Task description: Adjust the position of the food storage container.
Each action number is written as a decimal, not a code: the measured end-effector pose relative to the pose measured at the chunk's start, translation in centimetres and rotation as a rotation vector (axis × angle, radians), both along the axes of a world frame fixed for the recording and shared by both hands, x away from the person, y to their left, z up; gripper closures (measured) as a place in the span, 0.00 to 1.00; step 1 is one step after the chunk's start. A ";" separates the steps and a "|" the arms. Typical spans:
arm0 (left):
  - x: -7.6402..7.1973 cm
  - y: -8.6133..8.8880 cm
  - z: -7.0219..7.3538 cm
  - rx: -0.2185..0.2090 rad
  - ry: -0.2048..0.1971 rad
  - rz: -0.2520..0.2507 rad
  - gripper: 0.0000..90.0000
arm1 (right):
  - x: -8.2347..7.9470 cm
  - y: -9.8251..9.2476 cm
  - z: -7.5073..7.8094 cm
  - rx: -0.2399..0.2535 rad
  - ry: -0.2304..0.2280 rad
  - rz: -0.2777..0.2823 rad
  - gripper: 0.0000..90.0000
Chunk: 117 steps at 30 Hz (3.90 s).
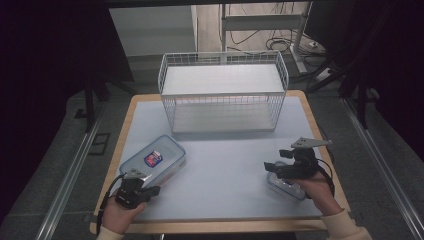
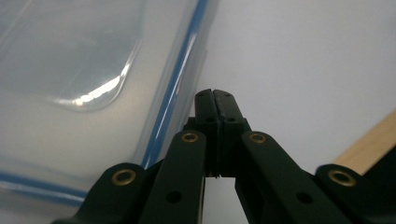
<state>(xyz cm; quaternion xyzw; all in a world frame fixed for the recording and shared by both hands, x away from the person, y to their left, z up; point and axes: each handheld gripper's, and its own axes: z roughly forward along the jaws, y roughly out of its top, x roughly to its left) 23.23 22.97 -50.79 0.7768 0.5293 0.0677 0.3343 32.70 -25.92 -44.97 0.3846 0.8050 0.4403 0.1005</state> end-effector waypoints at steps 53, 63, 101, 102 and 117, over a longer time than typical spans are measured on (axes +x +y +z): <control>7.6 14.4 -1.4 -0.099 0.016 0.317 1.00 | -0.5 0.4 0.0 -0.028 -0.008 0.008 0.18; 10.1 11.2 -1.2 -0.119 -0.008 0.269 1.00 | -0.7 -0.3 0.0 -0.029 -0.008 -0.011 0.18; 15.8 -4.2 -1.1 -0.206 -0.007 0.030 1.00 | -0.7 -0.2 -0.2 -0.041 -0.003 0.000 0.18; 15.8 -4.3 -1.1 -0.210 -0.008 0.035 1.00 | -0.8 -0.2 -0.2 -0.042 -0.005 0.001 0.18; 13.7 -3.5 0.7 -0.193 -0.105 0.034 1.00 | -1.1 -0.2 0.0 -0.033 -0.035 0.014 0.17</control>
